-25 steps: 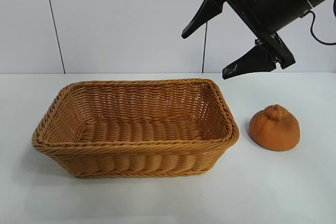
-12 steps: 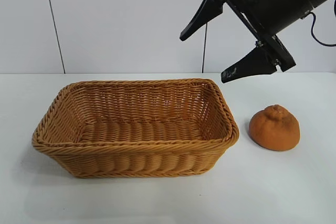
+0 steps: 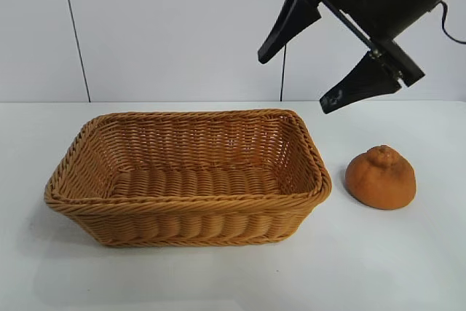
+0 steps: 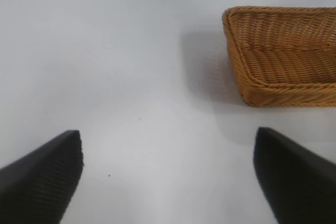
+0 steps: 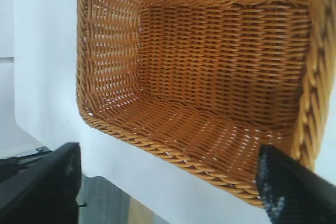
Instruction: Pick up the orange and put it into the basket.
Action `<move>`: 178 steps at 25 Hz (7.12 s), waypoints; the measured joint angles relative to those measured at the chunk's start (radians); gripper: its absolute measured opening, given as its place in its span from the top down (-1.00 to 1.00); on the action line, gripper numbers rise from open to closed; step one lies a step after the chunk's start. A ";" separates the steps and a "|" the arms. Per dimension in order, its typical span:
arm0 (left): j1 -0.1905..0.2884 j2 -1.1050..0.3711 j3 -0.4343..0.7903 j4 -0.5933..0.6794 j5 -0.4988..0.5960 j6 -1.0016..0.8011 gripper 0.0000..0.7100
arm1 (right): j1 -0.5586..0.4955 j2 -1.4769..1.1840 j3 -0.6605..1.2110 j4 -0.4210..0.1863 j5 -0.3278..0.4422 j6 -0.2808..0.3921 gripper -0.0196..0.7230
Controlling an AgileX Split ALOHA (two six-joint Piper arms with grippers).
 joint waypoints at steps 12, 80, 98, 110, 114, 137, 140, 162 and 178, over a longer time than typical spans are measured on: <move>0.000 0.000 0.000 0.000 -0.001 0.000 -0.77 | -0.099 0.005 -0.104 -0.447 0.105 0.232 -0.72; 0.000 0.000 0.000 0.000 -0.001 0.000 -0.77 | 0.309 0.195 -0.329 -0.342 -0.090 0.225 0.86; 0.000 0.000 0.000 0.000 0.000 0.000 -0.77 | 0.372 0.489 -0.336 -0.340 -0.212 0.237 -0.08; 0.000 0.000 0.000 0.000 0.000 0.000 -0.77 | 0.371 0.425 -0.601 -0.508 0.162 0.277 -0.73; 0.000 0.000 0.000 0.000 0.000 0.000 -0.77 | 0.320 0.420 -0.680 -0.600 0.235 0.285 -0.73; 0.000 0.000 0.000 0.000 0.000 0.000 -0.77 | -0.301 0.415 -0.688 -0.626 0.244 0.270 -0.72; 0.000 0.000 0.000 0.000 0.000 0.000 -0.77 | -0.293 0.373 -0.636 -0.616 0.243 0.267 -0.72; 0.000 0.000 0.000 0.000 0.000 0.000 -0.77 | -0.131 -0.752 0.520 -0.579 0.165 0.193 -0.72; 0.000 0.000 0.000 0.000 0.000 0.000 -0.77 | -0.131 -1.481 0.782 -0.577 0.058 0.157 -0.72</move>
